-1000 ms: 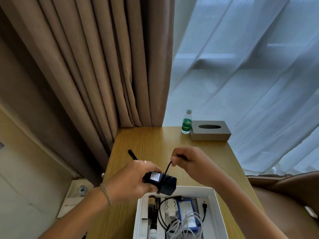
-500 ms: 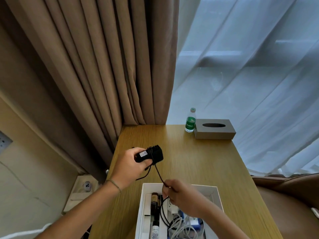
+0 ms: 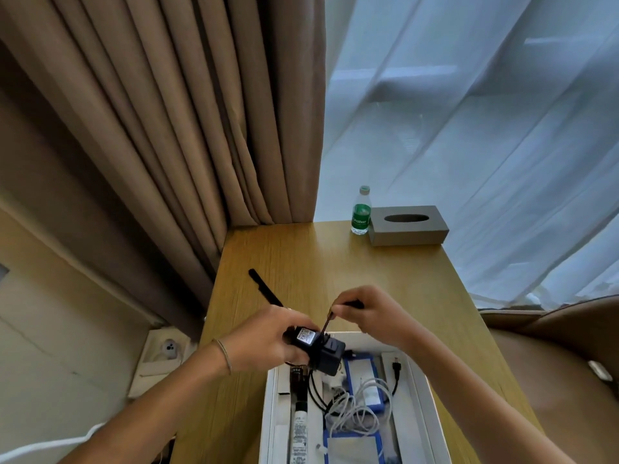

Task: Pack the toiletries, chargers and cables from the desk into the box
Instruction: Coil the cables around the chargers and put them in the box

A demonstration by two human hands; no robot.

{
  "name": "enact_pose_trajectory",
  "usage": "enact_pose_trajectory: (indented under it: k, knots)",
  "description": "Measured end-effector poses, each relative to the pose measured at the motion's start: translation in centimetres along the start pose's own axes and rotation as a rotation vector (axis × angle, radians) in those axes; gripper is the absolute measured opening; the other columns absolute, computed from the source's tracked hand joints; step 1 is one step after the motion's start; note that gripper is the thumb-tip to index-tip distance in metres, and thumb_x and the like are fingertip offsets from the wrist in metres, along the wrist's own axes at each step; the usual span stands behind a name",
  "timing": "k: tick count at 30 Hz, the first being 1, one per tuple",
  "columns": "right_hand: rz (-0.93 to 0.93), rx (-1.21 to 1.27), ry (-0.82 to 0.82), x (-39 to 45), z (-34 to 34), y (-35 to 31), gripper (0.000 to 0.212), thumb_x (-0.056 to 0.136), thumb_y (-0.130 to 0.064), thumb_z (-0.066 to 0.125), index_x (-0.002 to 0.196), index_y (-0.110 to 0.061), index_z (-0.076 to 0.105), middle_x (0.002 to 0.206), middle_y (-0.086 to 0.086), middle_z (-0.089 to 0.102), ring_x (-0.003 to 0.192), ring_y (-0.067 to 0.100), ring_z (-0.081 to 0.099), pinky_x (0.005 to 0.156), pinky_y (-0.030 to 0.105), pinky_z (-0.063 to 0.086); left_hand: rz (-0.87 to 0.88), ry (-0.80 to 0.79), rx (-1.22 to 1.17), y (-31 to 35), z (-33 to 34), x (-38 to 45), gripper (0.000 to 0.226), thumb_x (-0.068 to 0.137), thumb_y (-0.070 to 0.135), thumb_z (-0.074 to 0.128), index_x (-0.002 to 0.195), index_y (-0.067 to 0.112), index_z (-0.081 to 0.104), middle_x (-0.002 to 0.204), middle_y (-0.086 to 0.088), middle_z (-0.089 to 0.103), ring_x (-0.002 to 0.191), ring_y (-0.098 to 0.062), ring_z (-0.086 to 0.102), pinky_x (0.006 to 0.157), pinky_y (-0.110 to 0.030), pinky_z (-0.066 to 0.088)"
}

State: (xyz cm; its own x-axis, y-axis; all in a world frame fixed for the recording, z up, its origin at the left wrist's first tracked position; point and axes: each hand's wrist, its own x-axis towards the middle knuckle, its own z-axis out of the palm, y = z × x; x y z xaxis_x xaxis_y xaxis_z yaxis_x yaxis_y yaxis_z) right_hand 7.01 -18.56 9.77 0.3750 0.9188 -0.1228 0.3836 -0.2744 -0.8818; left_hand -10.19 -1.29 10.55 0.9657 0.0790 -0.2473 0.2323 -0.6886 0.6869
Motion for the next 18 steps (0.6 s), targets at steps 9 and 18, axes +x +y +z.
enact_pose_trajectory:
  k: [9,18]
  knots:
    - [0.099,0.484,0.055,-2.6,4.1,2.9,0.037,0.101,-0.002,0.052,0.090,-0.023,0.080,0.071,0.007,0.072,0.066,0.020,0.064,0.066,0.028,0.056,0.031,0.263,-0.522,0.2,2.5,-0.2,0.028,0.088,0.016,0.076,0.115,0.019,0.071,0.108,-0.002,0.075,0.105,-0.020,0.070,0.090,-0.034,0.058]
    - [0.165,0.666,0.076,-4.2,5.4,4.0,0.026,0.085,-0.033,0.074,0.107,-0.020,0.078,0.087,0.008,0.073,0.079,0.020,0.067,0.083,0.036,0.057,-0.155,0.452,-0.706,1.1,6.8,0.2,0.023,0.086,0.011,0.077,0.108,0.012,0.072,0.095,-0.004,0.078,0.089,-0.021,0.075,0.073,-0.039,0.063]
